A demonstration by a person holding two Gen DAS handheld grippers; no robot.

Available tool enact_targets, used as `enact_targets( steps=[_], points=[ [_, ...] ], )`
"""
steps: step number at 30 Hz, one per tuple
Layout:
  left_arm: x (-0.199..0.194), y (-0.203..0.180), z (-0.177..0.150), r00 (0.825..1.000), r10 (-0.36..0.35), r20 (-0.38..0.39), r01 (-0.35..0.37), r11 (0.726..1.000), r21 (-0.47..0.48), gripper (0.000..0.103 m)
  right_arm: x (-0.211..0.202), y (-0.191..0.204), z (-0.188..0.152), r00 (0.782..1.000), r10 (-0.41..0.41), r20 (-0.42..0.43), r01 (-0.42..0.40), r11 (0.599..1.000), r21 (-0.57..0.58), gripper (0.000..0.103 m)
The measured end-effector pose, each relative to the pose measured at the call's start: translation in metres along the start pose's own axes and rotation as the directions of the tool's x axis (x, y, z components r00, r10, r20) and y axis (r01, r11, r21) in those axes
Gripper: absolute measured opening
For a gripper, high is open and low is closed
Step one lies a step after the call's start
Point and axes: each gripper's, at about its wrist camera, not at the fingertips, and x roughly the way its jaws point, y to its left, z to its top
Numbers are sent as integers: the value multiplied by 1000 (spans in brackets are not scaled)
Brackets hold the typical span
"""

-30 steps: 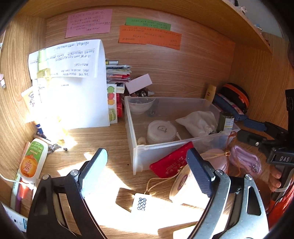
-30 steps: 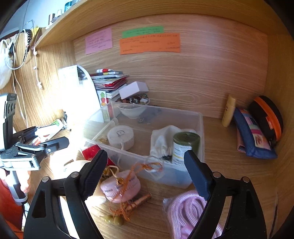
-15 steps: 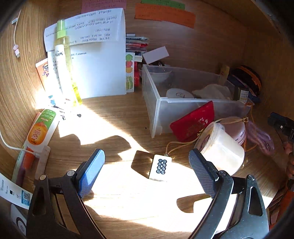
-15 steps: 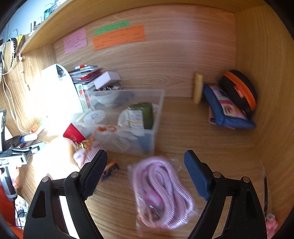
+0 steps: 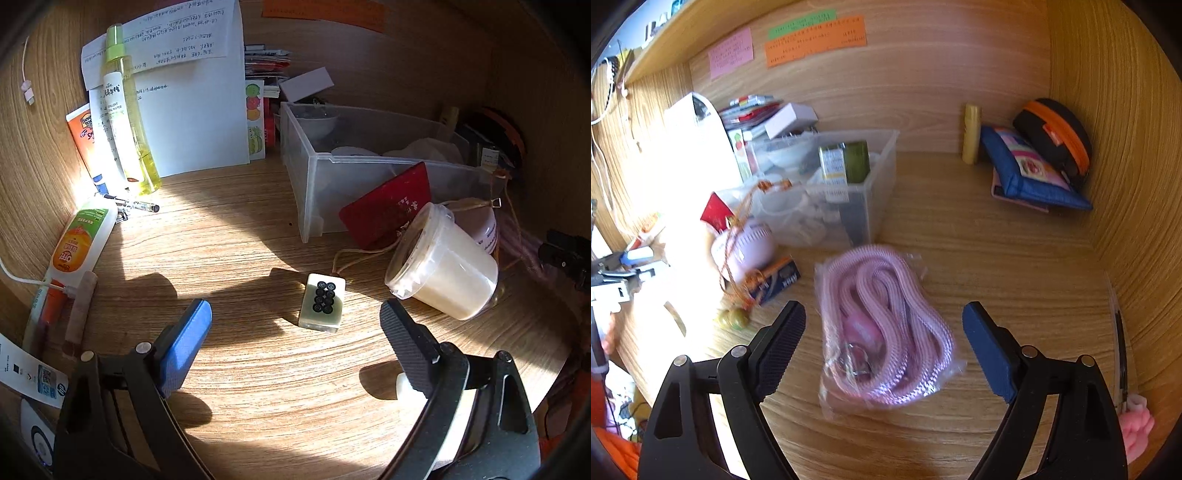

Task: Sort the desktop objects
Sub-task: 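Move left tool to the white dotted tile while right tool approaches the bagged pink rope, then grasp the white dotted tile with left tool while right tool grasps the bagged pink rope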

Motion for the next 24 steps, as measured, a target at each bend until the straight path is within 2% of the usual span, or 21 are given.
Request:
enact_targets(
  steps=[1, 3, 5, 9, 12, 15, 19, 21, 24],
  points=[
    [0, -1, 0, 1000, 0, 0, 0, 1000, 7, 93, 2, -1, 0, 1000, -5, -11, 5, 1000, 0, 85],
    [1, -3, 1, 1000, -2, -2, 2, 1000, 19, 82, 7, -3, 0, 999, -7, -38, 7, 1000, 3, 85],
    [4, -6, 2, 1000, -7, -14, 7, 999, 35, 76, 11, -5, 3, 998, 21, -63, -20, 1000, 8, 85],
    [7, -8, 8, 1000, -2, -22, 4, 998, 63, 76, 15, -2, 7, 993, 58, -103, -60, 998, -20, 85],
    [9, -10, 13, 999, -7, -35, 10, 996, 85, 74, 24, 1, 9, 987, 52, -151, -61, 997, -55, 85],
    [12, -12, 17, 999, 14, -43, -9, 994, 110, 65, 34, 2, 9, 982, 6, -191, -25, 995, -97, 85],
    [19, -14, 17, 998, 19, -56, -12, 991, 132, 60, 40, 3, 8, 977, 9, -212, -33, 993, -110, 86],
    [24, -13, 17, 998, 16, -64, -7, 991, 131, 52, 43, 6, 9, 975, 20, -221, -49, 991, -125, 87],
    [32, -10, 16, 997, 47, -65, -39, 992, 117, 47, 47, 12, 12, 972, 27, -235, -62, 988, -142, 89]
  ],
)
